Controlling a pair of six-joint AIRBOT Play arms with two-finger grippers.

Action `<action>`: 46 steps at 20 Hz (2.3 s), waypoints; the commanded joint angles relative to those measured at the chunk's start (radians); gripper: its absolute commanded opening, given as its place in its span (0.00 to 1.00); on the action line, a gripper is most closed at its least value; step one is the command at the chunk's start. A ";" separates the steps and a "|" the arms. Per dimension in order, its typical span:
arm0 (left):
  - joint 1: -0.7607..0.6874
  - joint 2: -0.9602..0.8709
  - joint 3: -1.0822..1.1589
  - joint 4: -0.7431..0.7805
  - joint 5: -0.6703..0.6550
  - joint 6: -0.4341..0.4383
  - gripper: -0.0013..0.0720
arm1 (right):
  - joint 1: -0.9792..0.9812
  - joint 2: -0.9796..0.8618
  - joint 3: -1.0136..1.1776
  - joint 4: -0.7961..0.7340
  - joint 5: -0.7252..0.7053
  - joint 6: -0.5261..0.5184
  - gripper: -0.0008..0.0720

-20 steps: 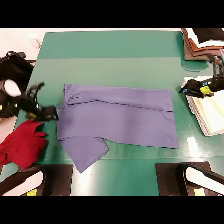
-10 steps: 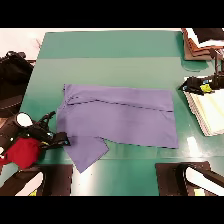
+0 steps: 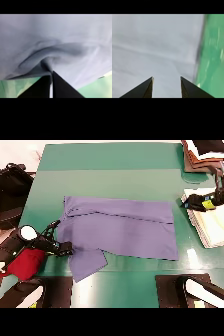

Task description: Fold the shirts.

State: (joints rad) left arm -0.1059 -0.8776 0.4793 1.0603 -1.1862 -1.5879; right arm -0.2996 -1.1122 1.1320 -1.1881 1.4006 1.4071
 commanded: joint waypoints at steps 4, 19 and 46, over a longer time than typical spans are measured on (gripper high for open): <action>-0.005 0.050 0.053 0.002 -0.043 0.018 0.05 | -0.228 0.072 -0.404 -0.116 0.118 -0.015 0.76; -0.005 0.176 0.140 0.110 -0.136 -0.015 0.05 | -0.132 0.161 -0.658 0.023 0.002 -0.058 0.04; 0.056 -0.468 0.605 0.107 0.252 0.093 0.05 | 0.105 -0.468 0.287 -0.100 0.029 0.050 0.04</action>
State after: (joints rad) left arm -0.0513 -1.2770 1.0363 1.1736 -0.9699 -1.5017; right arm -0.2180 -1.4796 1.3224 -1.3258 1.4353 1.4502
